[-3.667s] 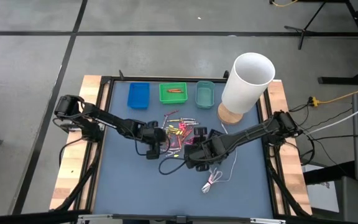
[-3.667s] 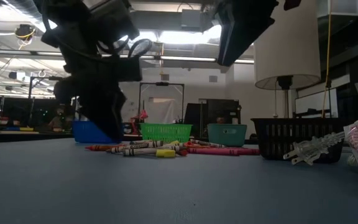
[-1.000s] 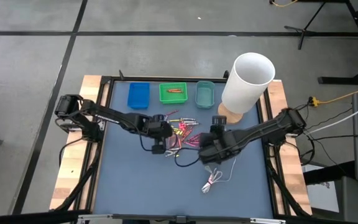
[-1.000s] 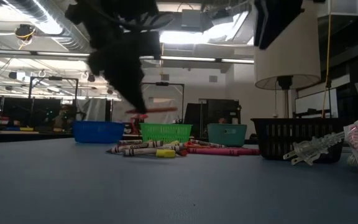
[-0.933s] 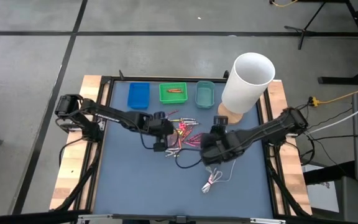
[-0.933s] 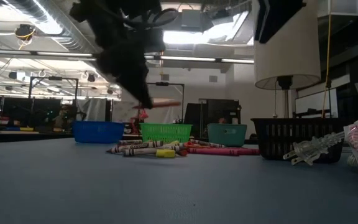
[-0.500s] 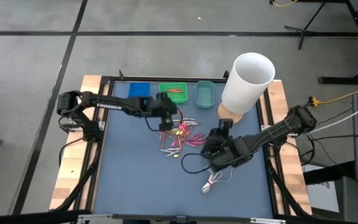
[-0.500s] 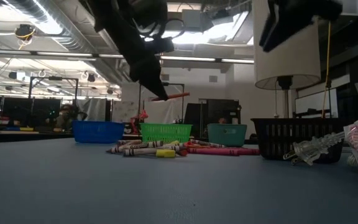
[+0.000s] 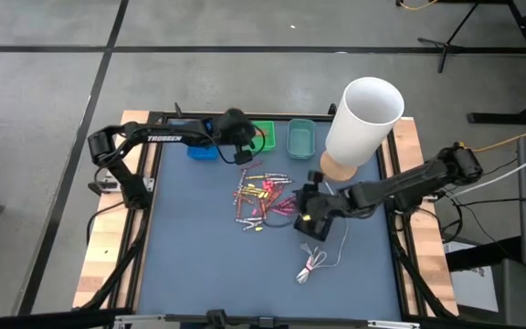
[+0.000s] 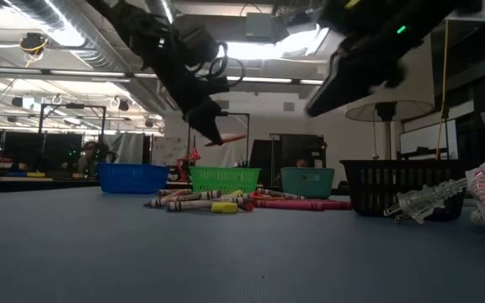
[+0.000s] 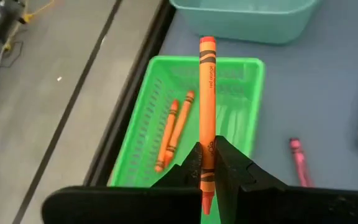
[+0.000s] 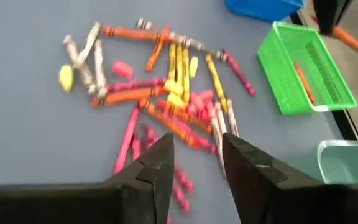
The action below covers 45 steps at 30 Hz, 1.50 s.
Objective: Sort crayons
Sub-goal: Put the orange crayon into the green bin, then put the gray crayon into the dark green bin
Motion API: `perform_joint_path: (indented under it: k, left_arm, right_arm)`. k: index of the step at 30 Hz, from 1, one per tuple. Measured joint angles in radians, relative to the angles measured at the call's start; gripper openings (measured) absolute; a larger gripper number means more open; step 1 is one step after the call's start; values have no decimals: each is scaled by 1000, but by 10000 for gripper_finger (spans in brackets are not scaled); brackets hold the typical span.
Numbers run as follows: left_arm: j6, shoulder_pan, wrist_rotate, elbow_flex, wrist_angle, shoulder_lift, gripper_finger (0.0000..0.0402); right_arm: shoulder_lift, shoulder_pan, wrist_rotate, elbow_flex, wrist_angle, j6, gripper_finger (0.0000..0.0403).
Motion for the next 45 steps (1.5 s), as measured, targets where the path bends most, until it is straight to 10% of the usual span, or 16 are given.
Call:
perform_joint_path:
  k: [22,35,45]
  left_arm:
    - [-61,2,12,0,108,97,86]
    - [-60,-98,293,0,212,107,87]
    - [-33,-158,315,0,298,209,87]
  right_arm:
    - [67,-157,-161,-42,105,2,136]
    - [67,-157,-225,-42,108,3,136]
    - [67,-155,-448,-41,154,3,136]
